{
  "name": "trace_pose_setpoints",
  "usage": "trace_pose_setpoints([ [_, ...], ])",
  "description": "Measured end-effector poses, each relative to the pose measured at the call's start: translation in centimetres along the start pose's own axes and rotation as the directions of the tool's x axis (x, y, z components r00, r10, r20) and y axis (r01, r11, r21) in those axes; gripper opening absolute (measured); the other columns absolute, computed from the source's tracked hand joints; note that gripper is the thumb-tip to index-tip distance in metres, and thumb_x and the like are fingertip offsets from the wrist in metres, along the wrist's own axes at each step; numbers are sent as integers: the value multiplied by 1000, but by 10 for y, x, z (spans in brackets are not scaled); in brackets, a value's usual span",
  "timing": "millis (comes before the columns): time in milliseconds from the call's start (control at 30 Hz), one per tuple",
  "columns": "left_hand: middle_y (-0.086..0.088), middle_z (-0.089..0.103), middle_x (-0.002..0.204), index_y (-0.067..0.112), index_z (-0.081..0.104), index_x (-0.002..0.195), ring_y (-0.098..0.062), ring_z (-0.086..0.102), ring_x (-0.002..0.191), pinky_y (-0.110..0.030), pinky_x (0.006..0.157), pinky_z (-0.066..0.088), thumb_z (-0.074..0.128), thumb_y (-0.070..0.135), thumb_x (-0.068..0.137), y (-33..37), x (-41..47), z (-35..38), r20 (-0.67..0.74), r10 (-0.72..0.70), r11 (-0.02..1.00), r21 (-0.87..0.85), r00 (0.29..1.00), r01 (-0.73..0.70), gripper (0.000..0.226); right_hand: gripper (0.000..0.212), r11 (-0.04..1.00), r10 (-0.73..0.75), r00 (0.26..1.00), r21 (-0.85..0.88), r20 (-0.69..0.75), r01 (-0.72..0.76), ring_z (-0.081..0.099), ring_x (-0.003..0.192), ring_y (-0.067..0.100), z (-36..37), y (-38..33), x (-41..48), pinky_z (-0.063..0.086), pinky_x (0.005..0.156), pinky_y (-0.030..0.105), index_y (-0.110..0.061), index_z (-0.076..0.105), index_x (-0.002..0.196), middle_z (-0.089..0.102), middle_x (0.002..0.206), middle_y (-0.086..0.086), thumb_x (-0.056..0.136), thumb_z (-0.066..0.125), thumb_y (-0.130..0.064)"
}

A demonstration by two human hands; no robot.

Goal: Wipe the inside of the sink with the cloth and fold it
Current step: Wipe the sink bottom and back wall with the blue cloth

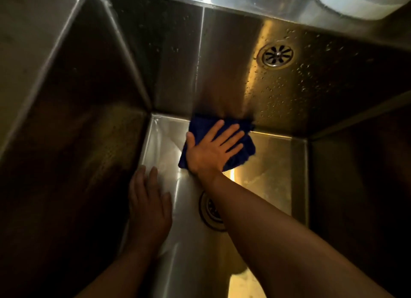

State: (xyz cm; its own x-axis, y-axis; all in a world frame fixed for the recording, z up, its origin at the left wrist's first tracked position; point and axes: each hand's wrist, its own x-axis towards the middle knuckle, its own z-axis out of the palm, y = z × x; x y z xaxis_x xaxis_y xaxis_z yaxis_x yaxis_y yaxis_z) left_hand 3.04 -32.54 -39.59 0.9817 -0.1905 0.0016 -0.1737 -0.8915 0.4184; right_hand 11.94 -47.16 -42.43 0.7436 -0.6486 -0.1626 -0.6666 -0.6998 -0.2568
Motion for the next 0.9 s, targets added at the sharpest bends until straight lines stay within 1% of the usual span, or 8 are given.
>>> trace_pose_setpoints([
  [100, -31, 38, 140, -8, 42, 135, -46, 37, 129, -49, 111, 23, 33, 27, 91, 16, 13, -20, -105, -51, 988, -151, 993, 35, 57, 82, 920, -377, 910, -40, 175, 389, -22, 140, 48, 3, -6, -20, -16, 110, 63, -11, -6, 152, -20, 155, 27, 94, 23, -60],
  [200, -28, 41, 139, -7, 43, 134, -42, 39, 129, -43, 111, 24, 31, 27, 91, 30, 36, -41, -177, -125, 955, -287, 976, 70, 57, 77, 672, -696, 619, 26, 365, 740, -27, 141, 41, 1, -15, -43, -7, 114, 61, -18, -9, 153, -25, 156, 18, 98, 32, -52],
  [367, -23, 44, 140, -4, 45, 133, -37, 38, 131, -41, 111, 26, 37, 17, 92, 41, 58, -59, -161, -78, 967, -250, 984, 36, 47, 75, 517, -793, 431, 104, 430, 850, -16, 146, 35, -9, 0, -95, -5, 116, 57, -18, -2, 154, -9, 161, 12, 95, 31, -52],
  [467, -21, 42, 142, 0, 46, 135, -38, 34, 134, -48, 110, 31, 40, 20, 91, 39, 57, -59, -38, 48, 993, -110, 998, -52, 48, 65, 272, -909, 183, 200, 374, 941, 10, 146, 40, -12, 33, -139, 5, 116, 61, -19, 32, 149, 26, 157, 14, 94, 41, -52],
  [533, -21, 41, 144, 2, 47, 136, -39, 33, 135, -52, 109, 33, 42, 23, 90, 28, 54, -57, 77, 148, 988, 28, 986, -151, 50, 69, 122, -891, 62, 106, 450, 987, 13, 146, 38, -9, 62, -168, 11, 117, 59, -26, 31, 150, 26, 158, 11, 91, 43, -60],
  [700, -25, 35, 148, 6, 46, 139, -43, 28, 140, -55, 114, 23, 22, 34, 91, -10, 46, -49, 384, 306, 838, 326, 871, -438, 61, 76, 14, -833, 1, 20, 553, 1000, 5, 148, 34, -24, 125, -184, 6, 118, 53, -30, 17, 153, 10, 162, 7, 90, 34, -69],
  [800, -25, 25, 154, 14, 38, 145, -43, 17, 143, -54, 114, 18, 20, 42, 89, -16, 34, -34, 424, 244, 857, 327, 872, -398, 65, 75, -38, -817, -10, -37, 576, 999, 10, 148, 31, -40, 156, -167, 12, 113, 55, -36, 17, 152, 12, 161, 3, 87, 32, -71],
  [900, -23, 18, 156, 20, 30, 149, -42, 12, 145, -54, 114, 17, 24, 49, 90, -17, 22, -10, 394, 212, 899, 279, 894, -337, 66, 71, 46, -824, 112, -132, 555, 990, 26, 144, 27, -58, 192, -154, 15, 110, 56, -45, 27, 147, 26, 157, -1, 83, 37, -74],
])
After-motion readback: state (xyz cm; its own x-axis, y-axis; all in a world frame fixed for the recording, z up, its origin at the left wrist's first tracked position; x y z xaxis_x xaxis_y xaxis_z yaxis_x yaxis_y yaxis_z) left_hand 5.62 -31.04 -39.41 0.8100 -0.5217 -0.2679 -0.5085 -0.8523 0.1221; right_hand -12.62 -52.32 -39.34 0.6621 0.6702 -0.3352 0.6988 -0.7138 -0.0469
